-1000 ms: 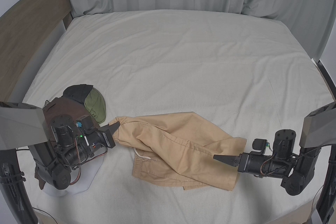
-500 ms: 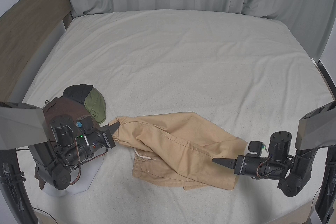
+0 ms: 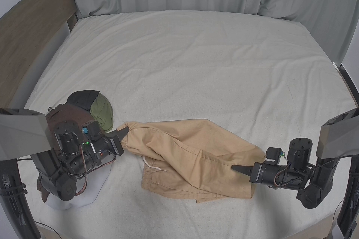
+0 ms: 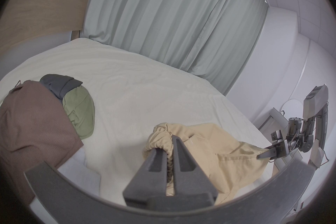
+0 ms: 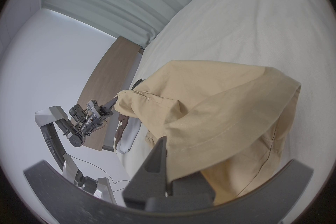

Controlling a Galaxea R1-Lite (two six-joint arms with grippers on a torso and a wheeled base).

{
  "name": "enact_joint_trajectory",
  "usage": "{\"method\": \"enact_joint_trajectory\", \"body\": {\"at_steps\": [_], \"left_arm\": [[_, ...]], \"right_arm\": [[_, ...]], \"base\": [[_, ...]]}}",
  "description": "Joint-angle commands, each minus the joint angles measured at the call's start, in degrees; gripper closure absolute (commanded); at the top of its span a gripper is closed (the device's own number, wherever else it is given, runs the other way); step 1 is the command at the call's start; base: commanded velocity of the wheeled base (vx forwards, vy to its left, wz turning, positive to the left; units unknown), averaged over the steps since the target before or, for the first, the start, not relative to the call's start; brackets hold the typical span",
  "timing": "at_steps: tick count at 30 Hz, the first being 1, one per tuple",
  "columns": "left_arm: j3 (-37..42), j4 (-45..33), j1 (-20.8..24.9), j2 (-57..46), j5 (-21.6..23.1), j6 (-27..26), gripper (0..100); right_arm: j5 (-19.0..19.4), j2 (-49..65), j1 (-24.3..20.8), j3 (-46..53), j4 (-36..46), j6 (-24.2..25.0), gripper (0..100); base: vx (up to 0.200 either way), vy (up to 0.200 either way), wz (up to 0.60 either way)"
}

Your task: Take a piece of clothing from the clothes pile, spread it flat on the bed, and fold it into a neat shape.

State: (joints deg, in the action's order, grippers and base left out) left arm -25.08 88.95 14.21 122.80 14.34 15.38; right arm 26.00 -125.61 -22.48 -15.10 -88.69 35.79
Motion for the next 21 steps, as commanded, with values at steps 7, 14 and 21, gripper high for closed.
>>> {"method": "enact_joint_trajectory", "body": {"at_steps": [7,14,21], "left_arm": [[-1.7,0.3,-0.7,-1.9,3.0,0.0,100],[-1.0,0.2,-0.7,-4.7,4.3,0.3,100],[1.0,0.2,-1.4,-7.0,8.7,0.3,100]], "right_arm": [[0.0,4.1,-0.5,-0.5,0.1,0.1,100],[-0.1,9.7,-1.5,-0.1,0.1,-0.3,100],[-0.1,11.5,-1.7,0.0,0.1,-0.3,100]], "base": [[0.000,0.000,0.00],[0.000,0.000,0.00],[0.000,0.000,0.00]]}}
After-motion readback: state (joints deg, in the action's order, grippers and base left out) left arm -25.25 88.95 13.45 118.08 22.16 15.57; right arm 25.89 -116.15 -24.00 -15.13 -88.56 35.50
